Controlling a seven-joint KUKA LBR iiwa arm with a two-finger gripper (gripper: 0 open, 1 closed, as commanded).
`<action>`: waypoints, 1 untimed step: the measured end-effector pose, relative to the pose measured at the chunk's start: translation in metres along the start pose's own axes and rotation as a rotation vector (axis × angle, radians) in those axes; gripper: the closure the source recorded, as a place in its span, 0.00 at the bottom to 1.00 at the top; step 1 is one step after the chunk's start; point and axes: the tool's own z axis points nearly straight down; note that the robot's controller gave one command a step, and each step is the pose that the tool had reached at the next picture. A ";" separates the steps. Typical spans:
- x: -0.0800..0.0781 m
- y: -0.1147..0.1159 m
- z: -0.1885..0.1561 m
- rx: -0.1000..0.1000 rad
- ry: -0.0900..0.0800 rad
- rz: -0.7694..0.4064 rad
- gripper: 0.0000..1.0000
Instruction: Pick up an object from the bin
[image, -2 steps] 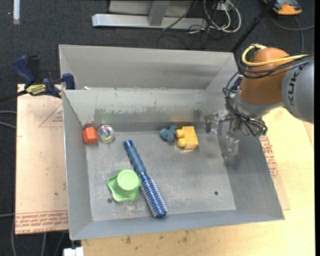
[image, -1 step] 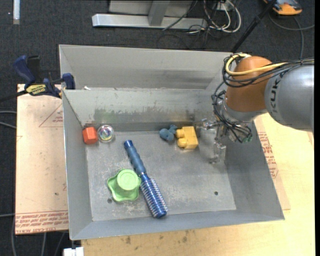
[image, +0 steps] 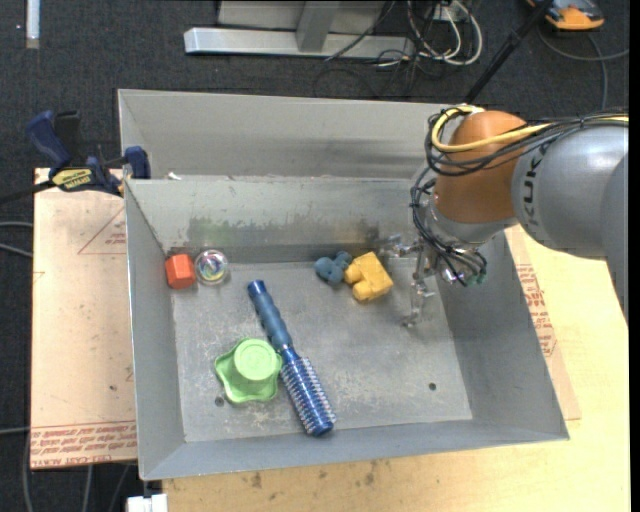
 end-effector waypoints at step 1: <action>-0.011 0.040 -0.007 0.000 0.000 0.211 0.00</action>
Offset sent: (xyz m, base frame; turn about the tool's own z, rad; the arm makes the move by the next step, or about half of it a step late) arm -0.0011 0.0390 0.0067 0.2131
